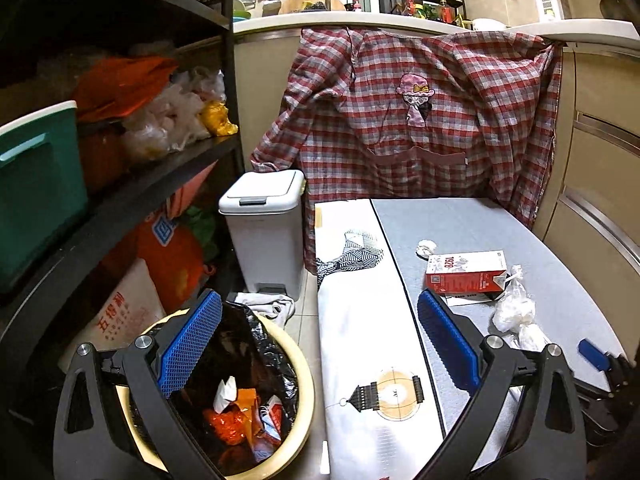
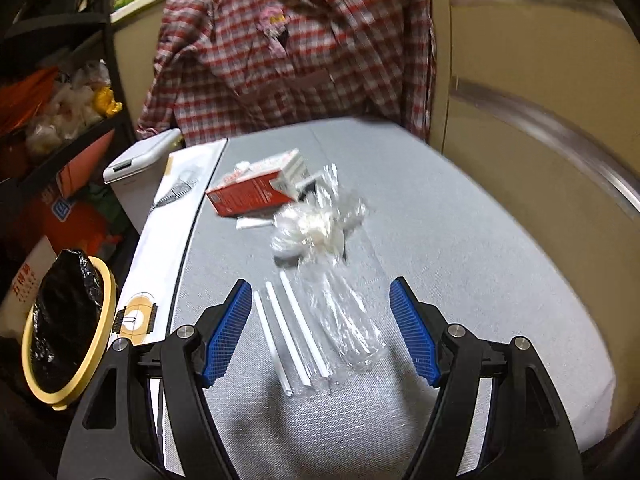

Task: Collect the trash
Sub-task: 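Move the right gripper to the clear straw pack and grasp it, then lift the straw pack off the table with the right gripper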

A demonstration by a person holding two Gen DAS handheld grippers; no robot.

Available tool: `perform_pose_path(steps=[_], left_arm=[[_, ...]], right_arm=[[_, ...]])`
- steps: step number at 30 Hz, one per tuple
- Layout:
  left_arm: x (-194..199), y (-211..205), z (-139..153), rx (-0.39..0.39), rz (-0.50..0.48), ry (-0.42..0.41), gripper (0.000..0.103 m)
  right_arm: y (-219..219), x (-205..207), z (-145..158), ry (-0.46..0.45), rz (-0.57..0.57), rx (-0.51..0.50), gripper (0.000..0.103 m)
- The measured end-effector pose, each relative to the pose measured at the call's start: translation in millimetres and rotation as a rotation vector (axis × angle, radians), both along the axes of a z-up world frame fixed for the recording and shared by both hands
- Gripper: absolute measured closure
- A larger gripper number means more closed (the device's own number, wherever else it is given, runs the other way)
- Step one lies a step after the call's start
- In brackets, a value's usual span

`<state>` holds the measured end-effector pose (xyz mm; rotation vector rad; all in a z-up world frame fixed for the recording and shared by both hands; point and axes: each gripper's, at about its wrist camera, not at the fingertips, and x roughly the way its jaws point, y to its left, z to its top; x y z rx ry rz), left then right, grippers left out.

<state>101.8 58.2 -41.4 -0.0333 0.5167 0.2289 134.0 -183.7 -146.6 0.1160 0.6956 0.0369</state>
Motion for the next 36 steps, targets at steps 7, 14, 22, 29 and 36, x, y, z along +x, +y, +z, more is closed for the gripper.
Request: perform_pose_path(steps=[7, 14, 22, 29, 36], left_arm=[[3.1, 1.0, -2.8, 0.000, 0.005, 0.009, 0.008], [4.9, 1.6, -4.2, -0.001, 0.005, 0.014, 0.008], [7.2, -6.4, -6.4, 0.001, -0.014, 0.014, 0.008], [10.4, -19.5, -9.0, 0.017, -0.044, 0.018, 0.008], [13.6, -31.5, -13.0, 0.030, -0.072, 0.024, 0.008]], right_arm=[[-13.8, 19.0, -14.4, 0.062, -0.057, 0.064, 0.036], [-0.9, 24.8, -23.3, 0.092, -0.003, 0.023, 0.093], [-12.3, 13.2, 1.9, -0.001, -0.025, 0.049, 0.102], [-32.1, 4.4, 16.5, -0.035, -0.033, 0.142, 0.102], [-47.4, -4.3, 28.3, -0.082, -0.050, 0.188, 0.102]])
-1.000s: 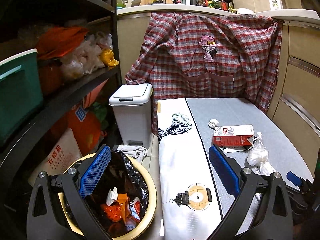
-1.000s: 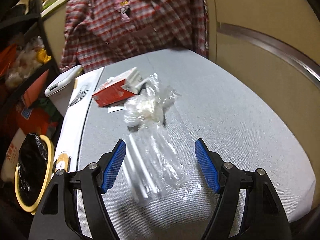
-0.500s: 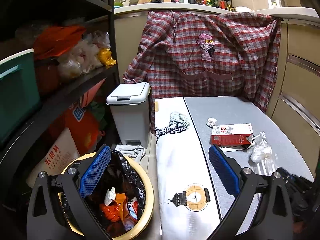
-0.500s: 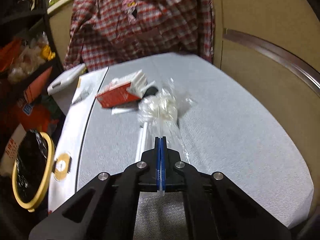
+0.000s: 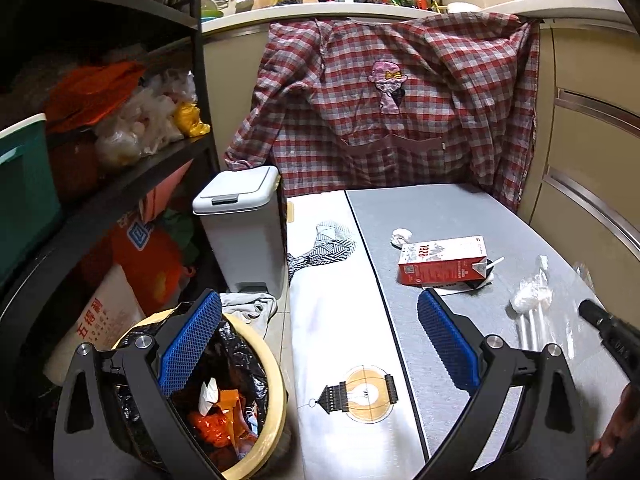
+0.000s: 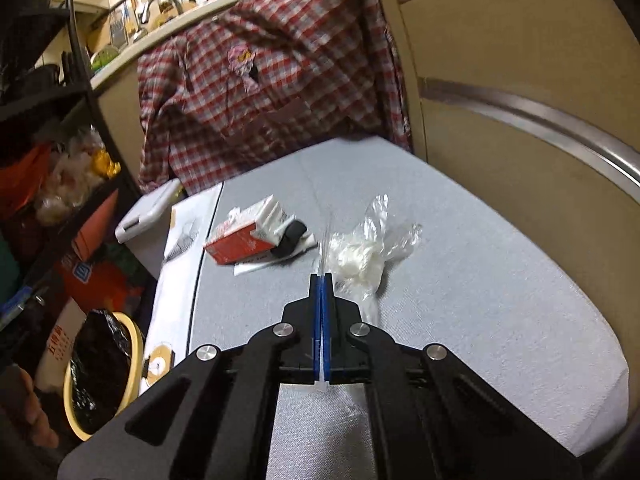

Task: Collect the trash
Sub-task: 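Lift the straw pack off the table with the right gripper, then grasp the clear plastic bag with the left gripper while the right gripper holds the straws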

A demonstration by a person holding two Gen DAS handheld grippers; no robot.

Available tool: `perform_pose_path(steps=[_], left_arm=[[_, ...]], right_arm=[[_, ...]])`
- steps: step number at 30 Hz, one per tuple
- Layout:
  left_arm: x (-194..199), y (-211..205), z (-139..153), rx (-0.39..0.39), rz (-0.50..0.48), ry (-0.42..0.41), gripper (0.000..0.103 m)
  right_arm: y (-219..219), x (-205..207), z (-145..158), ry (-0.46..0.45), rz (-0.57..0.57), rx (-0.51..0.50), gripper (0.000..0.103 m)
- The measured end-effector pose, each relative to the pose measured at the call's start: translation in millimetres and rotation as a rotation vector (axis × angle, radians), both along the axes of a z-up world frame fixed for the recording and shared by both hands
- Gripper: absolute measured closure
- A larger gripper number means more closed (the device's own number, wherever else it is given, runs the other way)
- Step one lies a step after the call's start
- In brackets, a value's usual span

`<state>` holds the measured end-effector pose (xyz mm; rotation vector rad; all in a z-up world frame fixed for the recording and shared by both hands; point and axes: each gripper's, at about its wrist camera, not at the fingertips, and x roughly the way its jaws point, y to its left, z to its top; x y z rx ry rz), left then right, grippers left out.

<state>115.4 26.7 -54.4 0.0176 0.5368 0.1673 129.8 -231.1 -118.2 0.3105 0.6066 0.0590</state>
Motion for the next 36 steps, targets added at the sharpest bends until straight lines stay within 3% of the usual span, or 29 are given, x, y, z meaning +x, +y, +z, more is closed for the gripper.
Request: perform_pose_path(steps=[8, 20, 26, 36], left_arm=[[2.9, -11.4, -3.3, 0.011, -0.032, 0.006, 0.008], [6.1, -58.2, -10.4, 0.002, -0.151, -0.048, 0.008], [14.0, -106.2, -24.9, -0.083, -0.249, -0.069, 0.008], [73.0, -177.6, -71.1, -0.166, -0.349, 0.035, 0.015]], right_arm=[[-6.2, -7.8, 12.4, -0.044, 0.029, 0.050, 0.102], [-41.4, -21.2, 37.5, -0.124, -0.122, 0.004, 0.102], [-55.2, -20.4, 39.9, -0.131, -0.172, -0.004, 0.102], [-69.2, -20.8, 39.4, -0.118, -0.206, 0.005, 0.102]])
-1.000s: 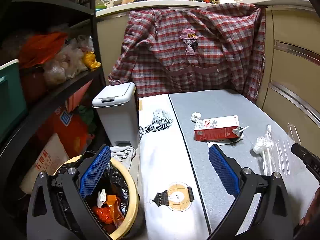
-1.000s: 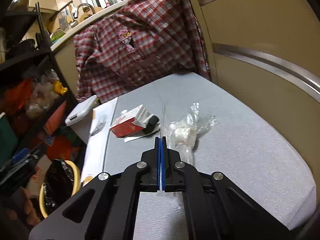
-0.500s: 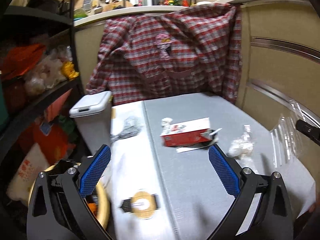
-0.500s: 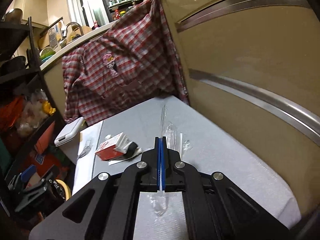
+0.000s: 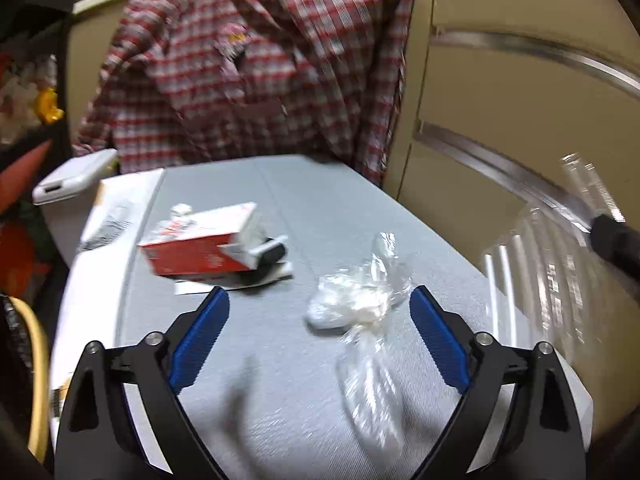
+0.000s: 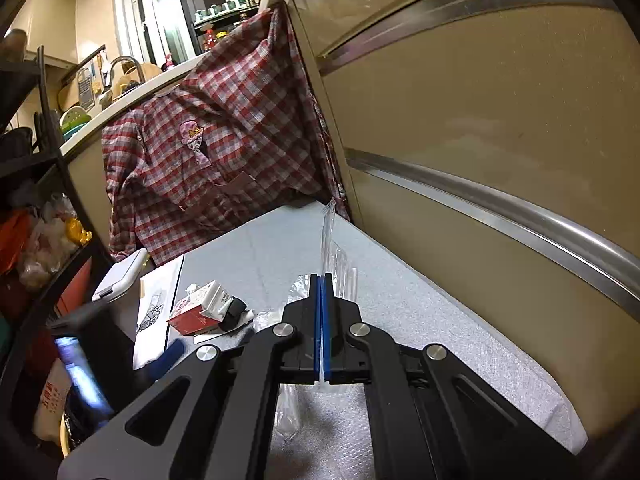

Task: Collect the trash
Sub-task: 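Grasp the clear plastic bag with the left gripper while the right gripper holds the straws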

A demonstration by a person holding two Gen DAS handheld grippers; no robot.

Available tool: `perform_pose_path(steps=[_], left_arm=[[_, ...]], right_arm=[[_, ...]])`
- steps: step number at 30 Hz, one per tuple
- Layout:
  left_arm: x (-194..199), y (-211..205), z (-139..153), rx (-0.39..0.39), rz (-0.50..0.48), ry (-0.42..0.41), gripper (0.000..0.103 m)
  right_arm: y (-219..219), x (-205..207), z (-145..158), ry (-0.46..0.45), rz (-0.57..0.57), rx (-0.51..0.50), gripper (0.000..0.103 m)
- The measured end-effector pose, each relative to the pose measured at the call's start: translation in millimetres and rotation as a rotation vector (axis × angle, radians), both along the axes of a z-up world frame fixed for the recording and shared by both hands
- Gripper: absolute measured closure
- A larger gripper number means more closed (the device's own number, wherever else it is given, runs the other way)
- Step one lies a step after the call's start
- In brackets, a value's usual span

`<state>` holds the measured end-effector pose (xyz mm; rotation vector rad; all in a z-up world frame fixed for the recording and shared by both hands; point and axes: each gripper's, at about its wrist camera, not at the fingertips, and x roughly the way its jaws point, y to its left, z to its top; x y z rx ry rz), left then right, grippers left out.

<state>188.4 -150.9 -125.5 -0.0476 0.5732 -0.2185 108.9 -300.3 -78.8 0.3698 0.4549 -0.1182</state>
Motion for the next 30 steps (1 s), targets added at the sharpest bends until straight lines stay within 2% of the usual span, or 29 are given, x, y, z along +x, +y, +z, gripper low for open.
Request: perform_pose_path(steps=[4, 10, 11, 13, 14, 19, 23, 30], left_arm=[[20.4, -12.4, -11.4, 0.012, -0.026, 0.043, 0.018], [37.7, -18.9, -22.7, -0.032, -0.065, 0.141, 0.020], [40.4, -22.1, -25.1, -0.026, -0.071, 0.158, 0.023], [44.0, -26.4, -28.8, -0.020, -0.083, 0.181, 0.046], [44.6, -26.8, -29.3, -0.026, -0.088, 0.181, 0.046], [36.3, -23.8, -25.2, -0.035, -0.102, 0.133, 0.067], [30.7, -16.4, -18.9, -0.032, -0.093, 0.117, 0.071], [7.1, 17.3, 15.3, -0.003, -0.035, 0.063, 0.072]], right_arm=[[-1.4, 5.0, -5.7, 0.022, 0.006, 0.028, 0.102], [0.6, 7.8, -9.8, 0.036, 0.014, 0.041, 0.102], [0.6, 7.2, -10.0, 0.035, 0.013, 0.041, 0.102], [0.2, 7.2, -10.2, 0.035, 0.011, 0.040, 0.102], [-0.7, 7.6, -10.1, 0.035, 0.011, 0.042, 0.102], [-4.4, 7.3, -9.2, 0.030, -0.008, 0.043, 0.102], [-4.1, 6.1, -7.2, 0.024, -0.021, 0.024, 0.102], [-1.7, 6.7, -5.1, 0.018, -0.015, 0.016, 0.102]])
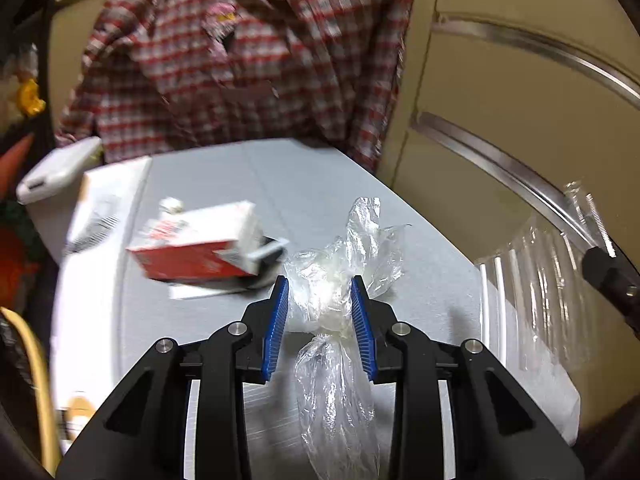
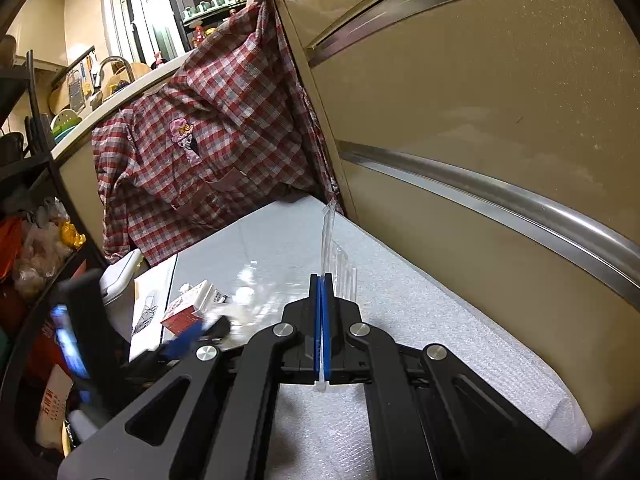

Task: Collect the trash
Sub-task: 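Carry the plastic bag and the straw pack over the bin with both grippers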

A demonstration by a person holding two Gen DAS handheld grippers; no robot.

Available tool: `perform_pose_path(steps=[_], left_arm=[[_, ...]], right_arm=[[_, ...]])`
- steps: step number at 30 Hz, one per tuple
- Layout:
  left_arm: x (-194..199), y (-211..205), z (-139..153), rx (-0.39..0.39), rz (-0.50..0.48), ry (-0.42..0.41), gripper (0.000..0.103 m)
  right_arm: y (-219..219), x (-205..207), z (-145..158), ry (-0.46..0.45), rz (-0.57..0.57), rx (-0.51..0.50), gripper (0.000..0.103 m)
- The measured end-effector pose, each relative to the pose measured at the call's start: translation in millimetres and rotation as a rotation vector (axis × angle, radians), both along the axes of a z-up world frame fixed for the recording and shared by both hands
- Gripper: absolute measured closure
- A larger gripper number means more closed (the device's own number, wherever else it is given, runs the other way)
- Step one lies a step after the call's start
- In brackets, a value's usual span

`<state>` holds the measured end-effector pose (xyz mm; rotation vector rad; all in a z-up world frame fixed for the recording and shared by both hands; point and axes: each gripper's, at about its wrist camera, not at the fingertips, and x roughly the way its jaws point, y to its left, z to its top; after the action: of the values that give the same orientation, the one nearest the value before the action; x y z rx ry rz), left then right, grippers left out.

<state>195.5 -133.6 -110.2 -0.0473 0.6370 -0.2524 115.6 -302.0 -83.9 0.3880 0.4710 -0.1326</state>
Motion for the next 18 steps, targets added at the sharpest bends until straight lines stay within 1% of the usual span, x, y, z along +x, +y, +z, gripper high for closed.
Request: perform_pose_path(steps=[7, 12, 18], left_arm=[[-25.9, 49.0, 31.4, 0.019, 0.093, -0.041, 0.072], [-48.0, 76.3, 50.7, 0.033, 0.145, -0.071, 0.072], [-76.4, 108.7, 71.0, 0.037, 0.206, -0.102, 0.072]], right_arm=[[18.2, -4.8, 4.5, -0.022, 0.040, -0.042, 0.102], [32.5, -10.8, 8.6, -0.031, 0.071, -0.058, 0.102], [61.2, -15.1, 18.7, -0.051, 0.145, -0.073, 0.102]])
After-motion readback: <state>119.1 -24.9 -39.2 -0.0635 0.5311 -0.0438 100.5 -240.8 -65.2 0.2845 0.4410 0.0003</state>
